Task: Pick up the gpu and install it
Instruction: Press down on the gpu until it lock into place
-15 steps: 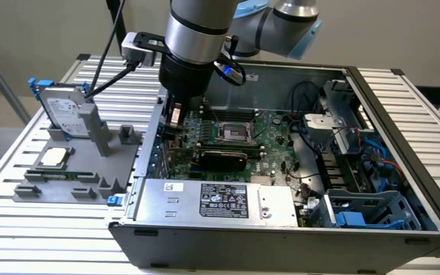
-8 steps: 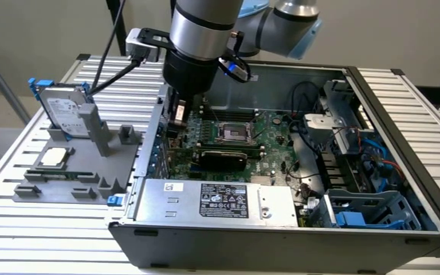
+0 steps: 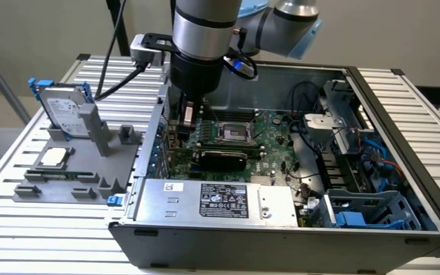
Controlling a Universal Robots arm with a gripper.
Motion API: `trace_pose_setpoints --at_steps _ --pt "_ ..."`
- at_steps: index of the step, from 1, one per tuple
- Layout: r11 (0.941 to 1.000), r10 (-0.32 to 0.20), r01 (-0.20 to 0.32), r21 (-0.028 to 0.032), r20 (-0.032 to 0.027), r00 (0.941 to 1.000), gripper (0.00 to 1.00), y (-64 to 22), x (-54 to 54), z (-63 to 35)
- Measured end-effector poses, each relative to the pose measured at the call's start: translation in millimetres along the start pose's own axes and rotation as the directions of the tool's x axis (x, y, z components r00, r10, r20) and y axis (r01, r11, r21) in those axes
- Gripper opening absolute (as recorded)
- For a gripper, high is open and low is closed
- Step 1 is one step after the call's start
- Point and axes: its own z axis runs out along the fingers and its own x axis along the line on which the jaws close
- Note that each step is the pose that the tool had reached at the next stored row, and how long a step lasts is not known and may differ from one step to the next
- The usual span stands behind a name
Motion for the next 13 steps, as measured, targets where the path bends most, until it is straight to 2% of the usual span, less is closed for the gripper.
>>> trace_pose_setpoints --at_steps 4,6,7,8,13 --pt "0.9983 -0.001 0.001 0.0591 0.0002 1.0000 0.11 -4.3 0.4 -0.7" --pt "0.9964 -0.001 0.001 0.0848 0.0003 1.0000 0.11 -6.7 0.6 -1.1" --pt "0.9954 -0.001 0.001 0.0957 0.0005 1.0000 0.11 -8.0 0.8 -1.2" --pt "0.9951 -0.001 0.001 0.0987 0.0011 1.0000 0.11 -9.4 0.9 -1.4" --pt "0.9952 -0.002 0.001 0.0980 0.0023 1.0000 0.11 -10.9 1.0 -1.7"
